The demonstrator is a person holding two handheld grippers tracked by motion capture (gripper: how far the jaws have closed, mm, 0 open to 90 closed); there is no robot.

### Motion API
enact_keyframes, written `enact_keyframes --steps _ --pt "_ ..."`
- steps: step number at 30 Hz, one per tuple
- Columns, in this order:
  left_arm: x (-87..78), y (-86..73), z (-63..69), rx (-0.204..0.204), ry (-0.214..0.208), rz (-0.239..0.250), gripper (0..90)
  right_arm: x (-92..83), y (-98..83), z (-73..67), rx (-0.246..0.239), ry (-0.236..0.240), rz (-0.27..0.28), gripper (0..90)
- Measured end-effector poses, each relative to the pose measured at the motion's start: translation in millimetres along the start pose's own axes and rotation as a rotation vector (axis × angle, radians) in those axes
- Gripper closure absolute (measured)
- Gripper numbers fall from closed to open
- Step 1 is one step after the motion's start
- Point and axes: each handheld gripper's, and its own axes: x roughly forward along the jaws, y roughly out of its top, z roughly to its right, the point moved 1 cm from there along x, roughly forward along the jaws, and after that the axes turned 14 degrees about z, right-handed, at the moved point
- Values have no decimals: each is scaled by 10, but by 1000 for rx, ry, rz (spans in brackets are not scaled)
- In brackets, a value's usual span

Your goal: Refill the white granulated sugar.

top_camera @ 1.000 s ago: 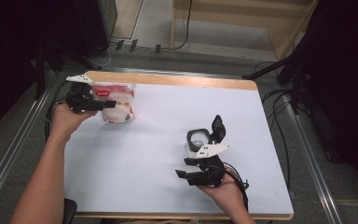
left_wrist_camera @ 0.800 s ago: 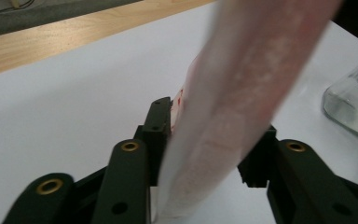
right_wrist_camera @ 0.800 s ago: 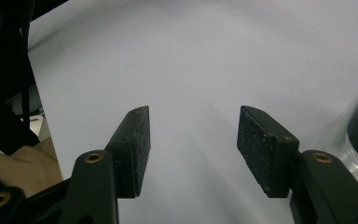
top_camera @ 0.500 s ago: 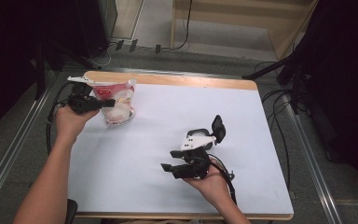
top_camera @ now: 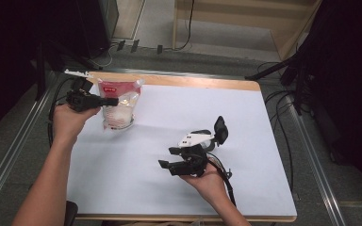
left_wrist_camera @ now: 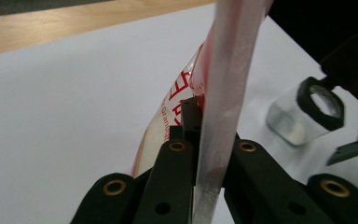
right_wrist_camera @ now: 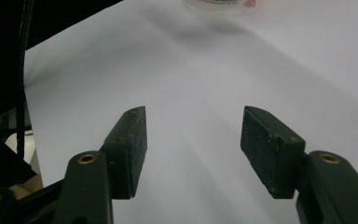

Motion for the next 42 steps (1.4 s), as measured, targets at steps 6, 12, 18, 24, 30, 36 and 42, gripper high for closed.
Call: enact_keyframes --steps 6,12,18,24,30,36,42 --pt "-16 149 359 41 -55 -45 900 53 -28 -6 5 5 -24 454" --pt "-60 185 555 70 -99 -38 900 55 -34 -11 -1 2 -13 473" --pt "-113 203 707 73 -133 -33 900 65 -61 -12 25 6 -4 473" --pt "-100 205 890 87 -183 -56 900 122 -112 -21 -9 -33 -17 491" --pt "-81 190 1000 92 -201 -79 900 208 -166 -26 -24 -65 -34 507" --pt "-18 147 1124 95 -222 -107 900 264 -218 -23 -36 -83 -41 524" --pt "59 103 1251 79 -270 -125 900 267 -228 10 -15 -105 -18 518"
